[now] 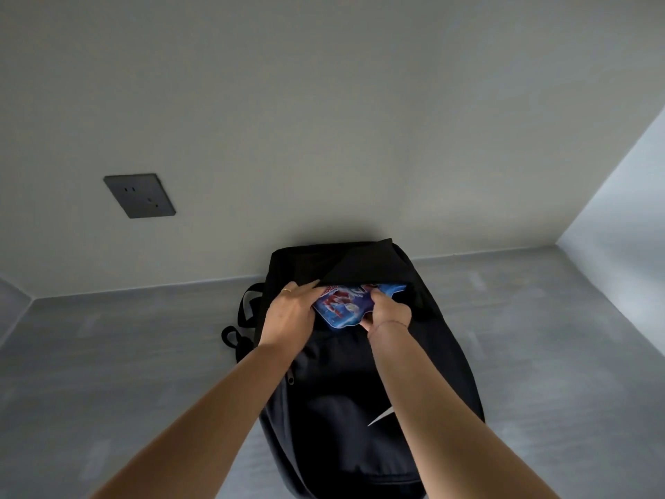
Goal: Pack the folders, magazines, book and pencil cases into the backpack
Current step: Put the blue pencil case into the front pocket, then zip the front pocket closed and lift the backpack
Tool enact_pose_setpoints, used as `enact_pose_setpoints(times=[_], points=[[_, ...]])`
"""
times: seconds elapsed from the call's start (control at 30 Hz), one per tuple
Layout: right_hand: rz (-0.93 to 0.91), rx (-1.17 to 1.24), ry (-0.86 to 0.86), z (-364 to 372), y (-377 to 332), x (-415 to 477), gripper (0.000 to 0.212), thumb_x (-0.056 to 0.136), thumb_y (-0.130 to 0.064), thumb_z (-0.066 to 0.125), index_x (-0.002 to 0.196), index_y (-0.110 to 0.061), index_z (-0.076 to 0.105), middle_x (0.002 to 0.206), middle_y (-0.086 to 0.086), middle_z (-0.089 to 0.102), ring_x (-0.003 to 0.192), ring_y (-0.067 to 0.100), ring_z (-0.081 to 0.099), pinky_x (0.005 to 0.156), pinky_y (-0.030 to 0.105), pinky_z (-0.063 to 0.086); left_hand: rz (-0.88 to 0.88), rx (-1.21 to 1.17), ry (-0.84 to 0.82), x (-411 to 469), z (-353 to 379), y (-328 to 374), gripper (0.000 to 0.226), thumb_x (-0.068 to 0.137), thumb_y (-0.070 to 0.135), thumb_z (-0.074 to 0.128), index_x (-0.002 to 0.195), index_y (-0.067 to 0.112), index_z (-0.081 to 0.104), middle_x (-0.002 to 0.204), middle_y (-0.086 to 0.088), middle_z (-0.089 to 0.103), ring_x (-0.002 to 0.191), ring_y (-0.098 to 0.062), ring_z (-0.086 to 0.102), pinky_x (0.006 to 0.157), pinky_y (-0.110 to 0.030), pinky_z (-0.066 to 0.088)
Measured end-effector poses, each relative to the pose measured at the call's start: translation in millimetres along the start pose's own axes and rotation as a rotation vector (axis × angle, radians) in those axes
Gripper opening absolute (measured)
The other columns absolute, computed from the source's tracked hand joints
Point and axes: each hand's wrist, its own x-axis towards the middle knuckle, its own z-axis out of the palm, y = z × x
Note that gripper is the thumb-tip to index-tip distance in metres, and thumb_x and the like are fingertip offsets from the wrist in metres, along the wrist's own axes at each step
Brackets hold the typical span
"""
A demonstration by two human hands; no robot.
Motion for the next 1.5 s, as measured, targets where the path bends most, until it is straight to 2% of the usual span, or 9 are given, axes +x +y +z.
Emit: enact_pose_setpoints(times=[0.1, 0.17, 0.23, 0.33, 0.47, 0.7, 1.07, 1.3, 1.5], points=[[-0.016, -0.081, 0.127, 17, 7, 5, 0.018, 0.087, -0.017, 0.062, 0.090, -0.002, 0.054, 0.105, 0.016, 0.064, 0.085, 0.029, 0.064, 0.082, 0.041, 0.056, 0.081, 0.062, 0.063, -5, 4, 0, 0.052, 0.059, -0.019, 0.068, 0.104, 0.006, 0.071, 0.110, -0.012, 0.071, 0.076, -0.030, 0.065, 0.067, -0.033, 0.058], [-0.015, -0.111, 0.163, 25, 8, 3, 0.025, 0.091, -0.017, 0.055, 0.108, 0.001, 0.056, 0.109, 0.017, 0.065, 0.088, 0.030, 0.066, 0.072, 0.032, 0.054, 0.127, 0.091, 0.065, -11, 7, 3, 0.057, 0.051, -0.021, 0.070, 0.100, 0.007, 0.072, 0.104, -0.012, 0.073, 0.071, -0.029, 0.065, 0.065, -0.030, 0.058], [-0.010, -0.102, 0.074, 32, 6, 2, 0.032, 0.094, -0.013, 0.048, 0.122, 0.002, 0.052, 0.117, 0.018, 0.063, 0.089, 0.027, 0.063, 0.066, 0.029, 0.048, 0.074, 0.046, 0.066, -13, 10, 5, 0.058, 0.053, -0.023, 0.067, 0.102, 0.008, 0.072, 0.104, -0.011, 0.073, 0.072, -0.029, 0.064, 0.065, -0.031, 0.058], [-0.029, -0.268, -0.067, 28, 4, 4, 0.038, 0.092, -0.017, 0.050, 0.127, -0.002, 0.048, 0.118, 0.017, 0.061, 0.086, 0.023, 0.055, 0.076, 0.034, 0.049, -0.033, -0.055, 0.058, -11, 10, 0, 0.055, 0.065, -0.021, 0.059, 0.111, 0.008, 0.068, 0.110, -0.011, 0.071, 0.077, -0.031, 0.059, 0.069, -0.037, 0.057], [-0.274, -0.832, -0.192, -2, -2, 16, 0.035, 0.092, -0.030, 0.048, 0.116, -0.007, 0.057, 0.090, 0.007, 0.060, 0.077, 0.022, 0.056, 0.075, 0.033, 0.044, 0.014, 0.020, -0.022, -16, 9, -6, 0.047, 0.077, 0.003, 0.068, 0.123, 0.013, 0.062, 0.128, -0.007, 0.061, 0.100, -0.029, 0.057, 0.090, -0.043, 0.049], [-0.790, -1.808, -0.321, -45, -12, 25, 0.041, 0.093, -0.028, 0.051, 0.133, -0.020, 0.047, 0.135, 0.008, 0.045, 0.125, 0.030, 0.043, 0.102, 0.041, 0.040, 0.039, 0.189, -0.092, -24, 8, -11, 0.046, 0.072, 0.018, 0.078, 0.116, 0.015, 0.065, 0.128, -0.006, 0.060, 0.107, -0.030, 0.060, 0.089, -0.046, 0.051], [-0.960, -1.903, -0.344, -49, -23, 15, 0.032, 0.089, -0.030, 0.058, 0.119, -0.019, 0.058, 0.124, 0.007, 0.050, 0.120, 0.027, 0.044, 0.097, 0.036, 0.038, 0.008, 0.132, -0.084, -36, 10, -13, 0.035, 0.073, 0.011, 0.078, 0.107, 0.015, 0.070, 0.127, -0.007, 0.061, 0.102, -0.029, 0.063, 0.086, -0.044, 0.054], [-1.171, -1.500, -0.264, -80, -18, 4, 0.020, 0.072, -0.015, 0.068, 0.091, -0.022, 0.065, 0.084, -0.010, 0.058, 0.103, 0.019, 0.053, 0.081, 0.028, 0.023, -0.038, 0.134, -0.150, -39, 13, 0, 0.041, 0.090, 0.026, 0.059, 0.130, 0.022, 0.052, 0.147, -0.001, 0.034, 0.126, -0.021, 0.043, 0.105, -0.037, 0.034], [-1.223, -1.303, -0.160, -71, -16, -6, 0.030, 0.076, -0.021, 0.070, 0.105, -0.027, 0.066, 0.097, -0.009, 0.067, 0.102, 0.019, 0.053, 0.085, 0.028, 0.027, -0.161, -0.053, 0.023, -35, 1, 6, 0.019, 0.090, 0.018, 0.060, 0.109, 0.016, 0.063, 0.122, 0.000, 0.062, 0.114, -0.021, 0.055, 0.100, -0.033, 0.033]])
